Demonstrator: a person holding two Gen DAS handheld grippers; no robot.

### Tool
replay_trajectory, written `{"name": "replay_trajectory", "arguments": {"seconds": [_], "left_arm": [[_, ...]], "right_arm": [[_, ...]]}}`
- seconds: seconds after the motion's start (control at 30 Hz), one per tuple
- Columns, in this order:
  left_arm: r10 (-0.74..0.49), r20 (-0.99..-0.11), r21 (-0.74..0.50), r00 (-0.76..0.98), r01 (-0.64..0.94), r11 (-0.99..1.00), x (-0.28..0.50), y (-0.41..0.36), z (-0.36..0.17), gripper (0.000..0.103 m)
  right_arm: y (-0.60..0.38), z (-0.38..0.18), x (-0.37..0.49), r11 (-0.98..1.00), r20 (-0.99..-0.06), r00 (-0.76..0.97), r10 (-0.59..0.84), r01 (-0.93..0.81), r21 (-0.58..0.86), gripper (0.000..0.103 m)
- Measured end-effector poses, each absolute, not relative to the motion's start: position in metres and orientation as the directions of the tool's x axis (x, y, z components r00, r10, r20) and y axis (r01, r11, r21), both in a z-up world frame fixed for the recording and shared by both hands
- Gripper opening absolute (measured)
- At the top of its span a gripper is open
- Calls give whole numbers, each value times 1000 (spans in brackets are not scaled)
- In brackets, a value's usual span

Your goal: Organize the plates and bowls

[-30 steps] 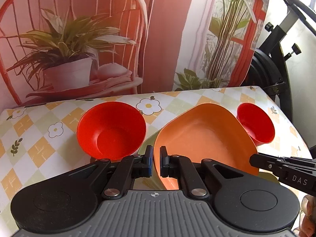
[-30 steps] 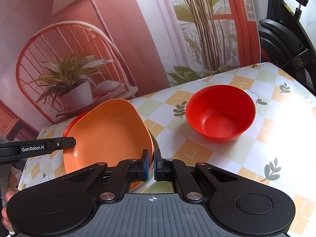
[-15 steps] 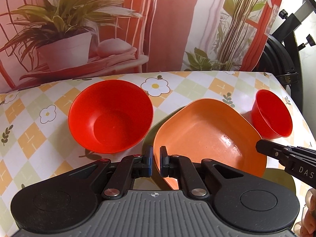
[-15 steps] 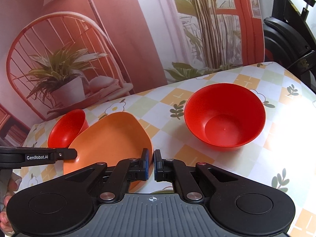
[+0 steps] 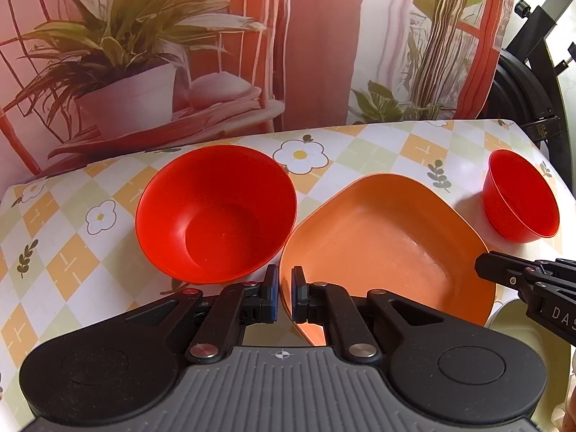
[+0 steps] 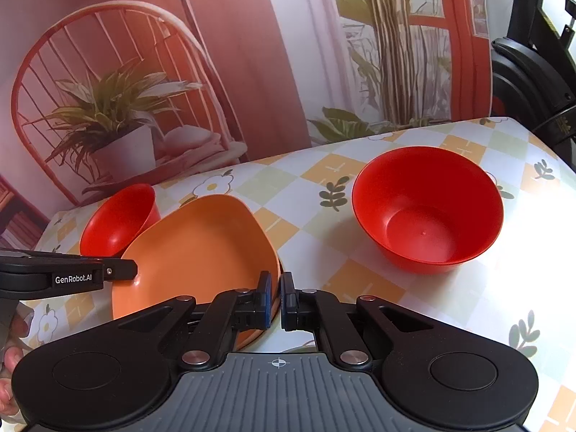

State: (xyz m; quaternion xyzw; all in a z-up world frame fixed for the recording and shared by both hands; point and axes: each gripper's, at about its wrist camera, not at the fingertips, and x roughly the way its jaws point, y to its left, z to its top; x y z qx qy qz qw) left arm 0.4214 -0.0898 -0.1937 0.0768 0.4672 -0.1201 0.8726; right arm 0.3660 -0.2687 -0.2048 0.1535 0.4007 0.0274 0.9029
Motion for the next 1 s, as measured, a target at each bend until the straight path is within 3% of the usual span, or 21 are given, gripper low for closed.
{"name": "replay_trajectory", "arguments": {"seconds": [0.5,0.67,1.0], "left_arm": [[-119,-845,36,521,277,960,417,-92,-192,11],[-117,-836,31,537,259,965,406,-90,-185,17],[-229,-793,-97,564,254,962,365,-92,-163,18]], "right_arm": [[-268,-202,358,957,-707,689,160,67,282,6],[-274,-195,347,954,-695,703,151,80,288,6],[-295,-175,308,956,-645,758,97,109,272,7]]}}
